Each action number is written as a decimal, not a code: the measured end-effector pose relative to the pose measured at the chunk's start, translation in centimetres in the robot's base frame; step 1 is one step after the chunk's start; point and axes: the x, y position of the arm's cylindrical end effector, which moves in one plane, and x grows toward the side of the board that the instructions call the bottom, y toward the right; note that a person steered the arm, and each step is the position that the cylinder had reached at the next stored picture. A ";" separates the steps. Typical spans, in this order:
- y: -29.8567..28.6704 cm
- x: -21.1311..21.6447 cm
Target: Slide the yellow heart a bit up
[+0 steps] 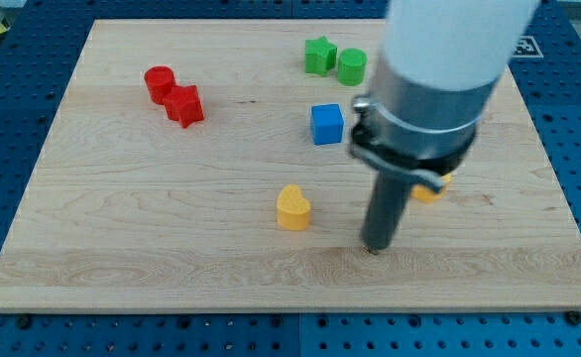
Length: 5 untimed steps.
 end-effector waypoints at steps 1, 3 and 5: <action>-6.5 0.0; -10.8 -0.7; -8.5 -1.1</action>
